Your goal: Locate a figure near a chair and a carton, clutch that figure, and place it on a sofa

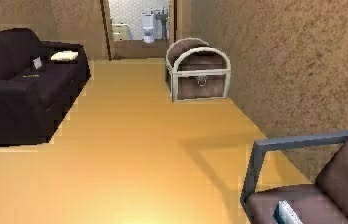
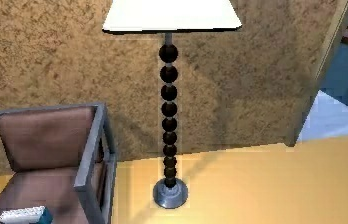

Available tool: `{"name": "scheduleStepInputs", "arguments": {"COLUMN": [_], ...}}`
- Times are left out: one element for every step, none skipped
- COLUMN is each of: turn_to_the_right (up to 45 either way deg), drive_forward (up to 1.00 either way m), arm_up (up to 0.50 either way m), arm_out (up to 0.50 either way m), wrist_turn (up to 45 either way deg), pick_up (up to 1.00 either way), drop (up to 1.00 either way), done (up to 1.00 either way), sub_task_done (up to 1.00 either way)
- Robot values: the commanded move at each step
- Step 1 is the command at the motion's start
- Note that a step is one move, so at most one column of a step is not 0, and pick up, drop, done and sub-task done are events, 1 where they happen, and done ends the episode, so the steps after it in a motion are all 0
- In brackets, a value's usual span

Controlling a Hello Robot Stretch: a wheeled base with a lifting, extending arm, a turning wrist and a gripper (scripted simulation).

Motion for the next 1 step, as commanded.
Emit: {"name": "scheduleStepInputs", "arguments": {"turn_to_the_right": [0.0], "drive_forward": [0.05], "arm_up": [0.00], "arm_out": [0.00], "wrist_turn": [0.0], "pick_up": [0.00], "drop": [0.00], "done": [0.00], "sub_task_done": [0.00]}}
